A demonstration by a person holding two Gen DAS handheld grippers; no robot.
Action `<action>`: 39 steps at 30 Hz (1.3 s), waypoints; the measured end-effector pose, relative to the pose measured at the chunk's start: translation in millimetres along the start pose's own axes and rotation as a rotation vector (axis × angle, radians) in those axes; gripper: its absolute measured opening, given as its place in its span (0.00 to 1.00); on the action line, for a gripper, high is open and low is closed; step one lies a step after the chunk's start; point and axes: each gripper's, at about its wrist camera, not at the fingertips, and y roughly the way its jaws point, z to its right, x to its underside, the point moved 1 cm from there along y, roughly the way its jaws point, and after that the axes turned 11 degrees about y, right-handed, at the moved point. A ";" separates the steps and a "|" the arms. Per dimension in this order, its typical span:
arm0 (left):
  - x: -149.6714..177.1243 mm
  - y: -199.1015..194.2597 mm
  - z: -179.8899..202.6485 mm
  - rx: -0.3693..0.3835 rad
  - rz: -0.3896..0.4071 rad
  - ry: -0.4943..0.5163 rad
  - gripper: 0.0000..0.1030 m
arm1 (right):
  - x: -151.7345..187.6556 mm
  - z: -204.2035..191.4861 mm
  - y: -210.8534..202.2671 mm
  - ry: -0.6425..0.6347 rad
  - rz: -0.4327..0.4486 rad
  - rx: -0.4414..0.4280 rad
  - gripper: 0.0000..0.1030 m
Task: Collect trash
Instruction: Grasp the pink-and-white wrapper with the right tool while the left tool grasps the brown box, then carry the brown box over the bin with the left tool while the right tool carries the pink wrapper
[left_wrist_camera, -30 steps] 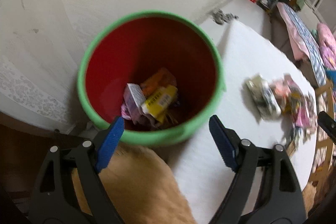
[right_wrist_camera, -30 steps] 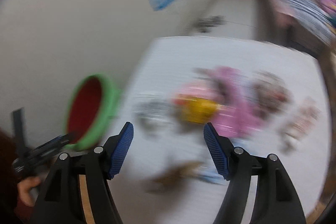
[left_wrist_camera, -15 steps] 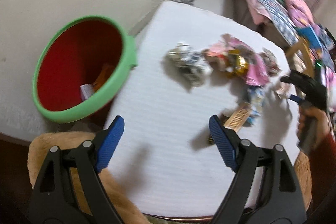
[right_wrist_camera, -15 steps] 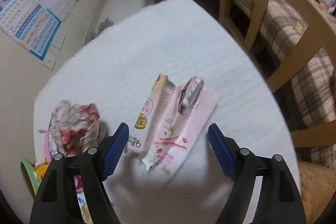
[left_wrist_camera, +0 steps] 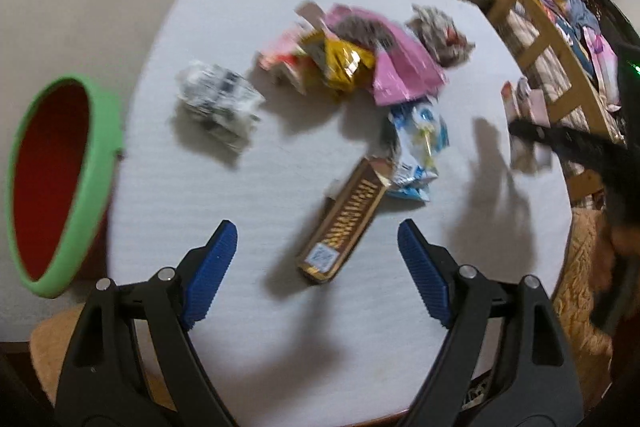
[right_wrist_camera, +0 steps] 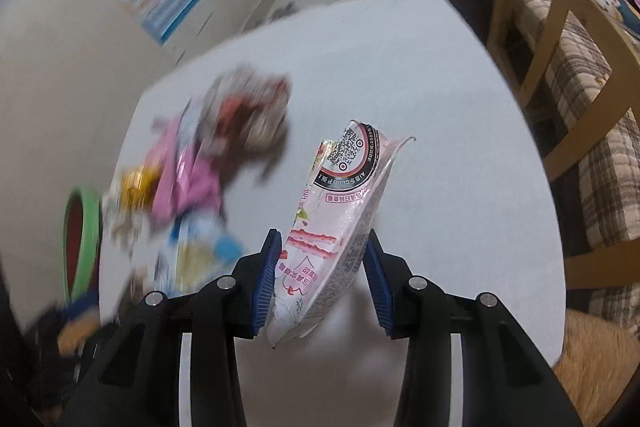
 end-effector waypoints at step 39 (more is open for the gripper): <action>57.5 -12.5 -38.9 0.033 -0.027 -0.252 0.24 | 63.2 -51.4 -18.1 -0.170 0.050 0.008 0.40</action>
